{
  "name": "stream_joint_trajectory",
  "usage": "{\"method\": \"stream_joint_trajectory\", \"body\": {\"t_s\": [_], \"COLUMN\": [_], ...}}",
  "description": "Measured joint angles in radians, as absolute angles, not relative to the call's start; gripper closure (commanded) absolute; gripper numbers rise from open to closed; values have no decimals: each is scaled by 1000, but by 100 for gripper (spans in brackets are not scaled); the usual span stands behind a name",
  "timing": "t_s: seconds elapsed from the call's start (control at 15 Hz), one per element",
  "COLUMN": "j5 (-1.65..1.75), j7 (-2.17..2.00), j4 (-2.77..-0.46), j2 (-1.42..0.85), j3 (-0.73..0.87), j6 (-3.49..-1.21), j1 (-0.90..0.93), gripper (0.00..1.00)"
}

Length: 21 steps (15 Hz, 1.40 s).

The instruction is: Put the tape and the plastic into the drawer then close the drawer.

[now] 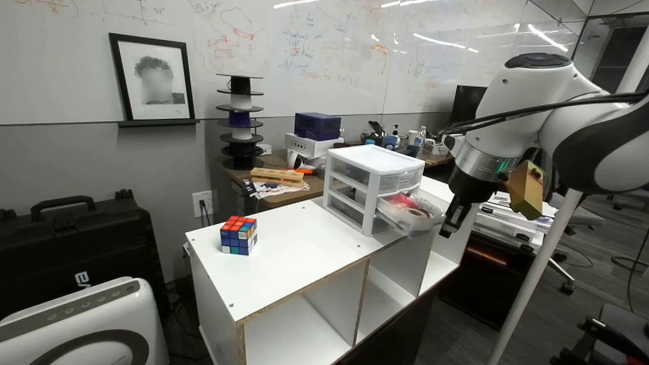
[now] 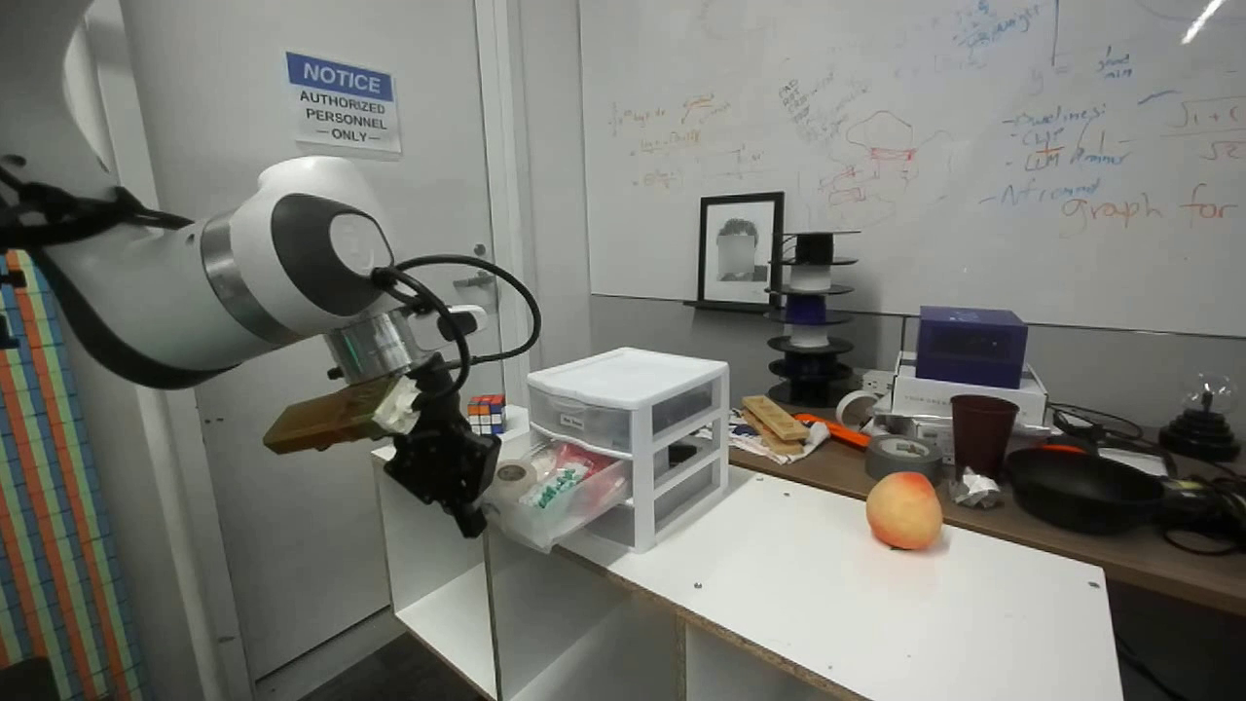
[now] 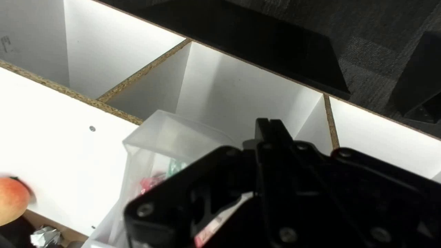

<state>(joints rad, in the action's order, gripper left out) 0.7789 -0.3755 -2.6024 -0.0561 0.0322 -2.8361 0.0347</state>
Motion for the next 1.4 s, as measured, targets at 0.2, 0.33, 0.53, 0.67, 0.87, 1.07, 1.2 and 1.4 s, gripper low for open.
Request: {"method": "stream_joint_trajectory", "body": {"t_s": [0.2, 0.33, 0.53, 0.67, 0.87, 1.07, 1.2, 1.4], "j5": [914, 993, 1056, 1057, 1057, 1043, 1028, 1008], "j7": [-501, -574, -639, -651, -655, -657, -657, -658], "j4": [-2597, -2589, -2576, -2562, -2524, -2468, -2428, -2370], "j2": [-49, -49, -62, -83, -126, -173, -201, -241], "j3": [52, 67, 87, 98, 112, 114, 114, 113], "j6": [-2855, -2855, -2856, -2867, -2921, -2979, -3002, -3023], "j1": [35, 33, 27, 19, 1, -14, -17, -17], "gripper": [93, 94, 94, 94, 94, 94, 94, 94]}}
